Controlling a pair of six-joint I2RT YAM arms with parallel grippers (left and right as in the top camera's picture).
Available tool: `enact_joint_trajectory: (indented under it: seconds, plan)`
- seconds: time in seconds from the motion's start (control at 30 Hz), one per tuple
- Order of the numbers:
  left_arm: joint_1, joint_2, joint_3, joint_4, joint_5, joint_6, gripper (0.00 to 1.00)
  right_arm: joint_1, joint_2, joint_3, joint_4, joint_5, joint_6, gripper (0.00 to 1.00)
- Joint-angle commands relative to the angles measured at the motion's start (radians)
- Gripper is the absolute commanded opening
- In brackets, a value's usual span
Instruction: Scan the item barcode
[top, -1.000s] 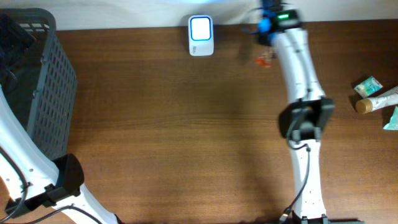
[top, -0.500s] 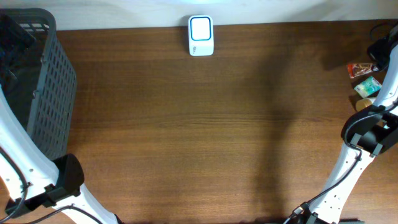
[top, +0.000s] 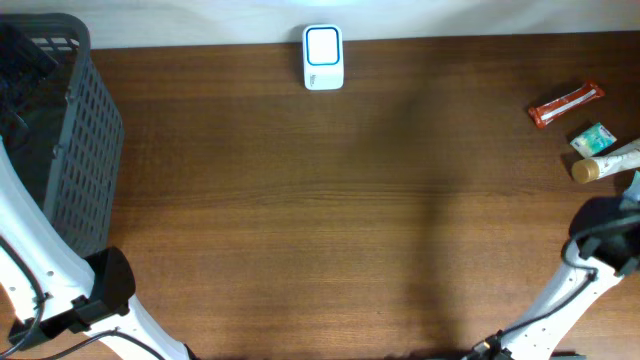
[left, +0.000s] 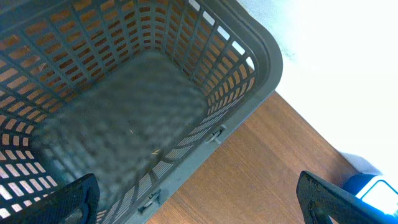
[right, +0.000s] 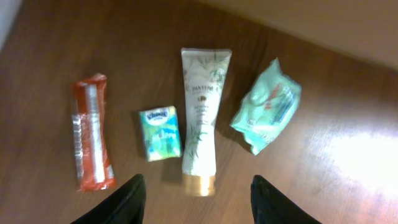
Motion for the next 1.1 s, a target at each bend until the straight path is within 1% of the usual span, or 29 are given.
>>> enact_joint_trajectory:
  seconds: [0.0,0.03,0.07,0.2,0.27,0.37,0.5,0.53,0.57,0.6,0.63,0.73,0.83,0.97,1.07]
  plan:
    - [0.003,-0.015,0.008,0.000,-0.008,-0.005,0.99,0.026,-0.198,0.006,-0.105,0.016,-0.014,0.52]
    - [0.003,-0.015,0.008,0.000,-0.008,-0.005,0.99,0.035,-0.249,0.006,-0.144,0.016,-0.014,0.52]
    - [0.003,-0.015,0.008,0.000,-0.008,-0.005,0.99,0.040,-0.282,0.005,-0.144,-0.007,-0.064,0.52]
    - [0.003,-0.015,0.008,0.000,-0.008,-0.005,0.99,0.093,-0.458,0.003,-0.144,-0.256,-0.241,0.52]
    - [0.003,-0.015,0.008,0.000,-0.008,-0.005,0.99,0.152,-0.563,-0.033,-0.144,-0.267,-0.259,0.52]
    - [0.003,-0.015,0.008,0.000,-0.008,-0.005,0.99,0.247,-0.738,-0.197,-0.144,-0.274,-0.284,0.52]
    - [0.003,-0.015,0.008,0.000,-0.008,-0.005,0.99,0.388,-0.950,-0.513,-0.143,-0.290,-0.278,0.52]
    - [0.003,-0.015,0.008,0.000,-0.008,-0.005,0.99,0.419,-0.995,-0.593,-0.144,-0.324,-0.280,0.54]
    - [0.003,-0.015,0.008,0.000,-0.008,-0.005,0.99,0.459,-1.062,-0.724,-0.143,-0.369,-0.280,0.58]
    - [0.003,-0.015,0.008,0.000,-0.008,-0.005,0.99,0.488,-1.121,-0.857,-0.143,-0.409,-0.280,0.90]
    - [0.003,-0.015,0.008,0.000,-0.008,-0.005,0.99,0.500,-1.150,-0.936,-0.143,-0.425,-0.280,0.99]
    - [0.003,-0.015,0.008,0.000,-0.008,-0.005,0.99,0.502,-1.183,-1.121,-0.143,-0.434,-0.280,0.99]
    - [0.003,-0.015,0.008,0.000,-0.008,-0.005,0.99,0.502,-1.170,-1.201,-0.143,-0.458,-0.280,0.99]
    - [0.003,-0.015,0.008,0.000,-0.008,-0.005,0.99,0.502,-1.178,-1.202,-0.143,-0.465,-0.329,0.99]
    - [0.003,-0.015,0.008,0.000,-0.008,-0.005,0.99,0.502,-1.277,-1.202,-0.143,-0.457,-0.328,0.99]
